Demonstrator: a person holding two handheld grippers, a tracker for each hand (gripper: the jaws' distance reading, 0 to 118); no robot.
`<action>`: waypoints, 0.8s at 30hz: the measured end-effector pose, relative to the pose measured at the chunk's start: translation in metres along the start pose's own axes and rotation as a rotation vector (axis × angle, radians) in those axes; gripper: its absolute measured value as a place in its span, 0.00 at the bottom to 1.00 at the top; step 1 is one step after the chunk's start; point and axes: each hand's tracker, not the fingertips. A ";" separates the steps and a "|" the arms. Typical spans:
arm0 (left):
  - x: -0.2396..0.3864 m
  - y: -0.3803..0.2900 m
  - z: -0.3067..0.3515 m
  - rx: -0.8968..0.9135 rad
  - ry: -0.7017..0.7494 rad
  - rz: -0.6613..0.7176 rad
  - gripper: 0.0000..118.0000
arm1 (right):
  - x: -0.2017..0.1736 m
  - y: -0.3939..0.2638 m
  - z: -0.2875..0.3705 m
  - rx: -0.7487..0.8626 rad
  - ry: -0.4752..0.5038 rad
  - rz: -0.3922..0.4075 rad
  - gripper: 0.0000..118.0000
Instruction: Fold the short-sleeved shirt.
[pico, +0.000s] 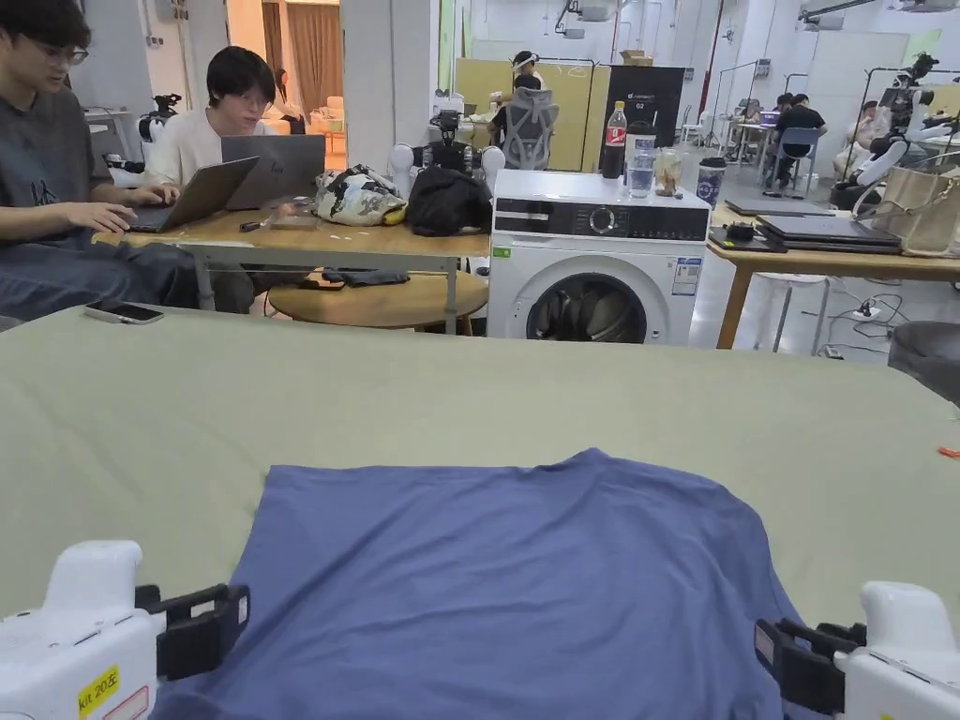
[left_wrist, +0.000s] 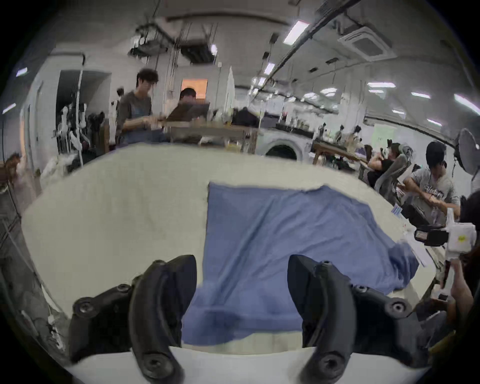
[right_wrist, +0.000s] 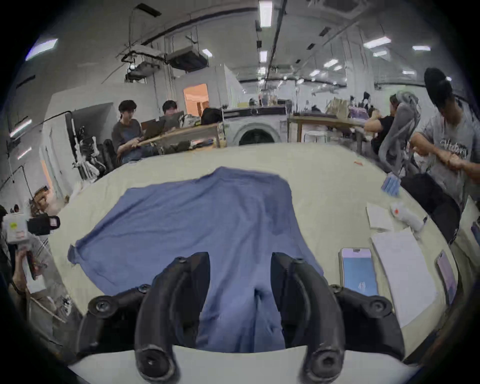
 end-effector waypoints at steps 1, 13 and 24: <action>0.007 0.008 0.003 0.030 -0.013 -0.008 0.62 | -0.006 0.002 0.002 0.019 -0.003 0.004 0.42; 0.067 0.026 -0.013 0.067 -0.076 -0.102 0.49 | -0.045 0.001 -0.011 0.080 -0.018 0.017 0.34; 0.040 0.016 0.000 0.039 -0.085 -0.075 0.00 | -0.038 -0.012 -0.005 0.059 0.016 0.008 0.00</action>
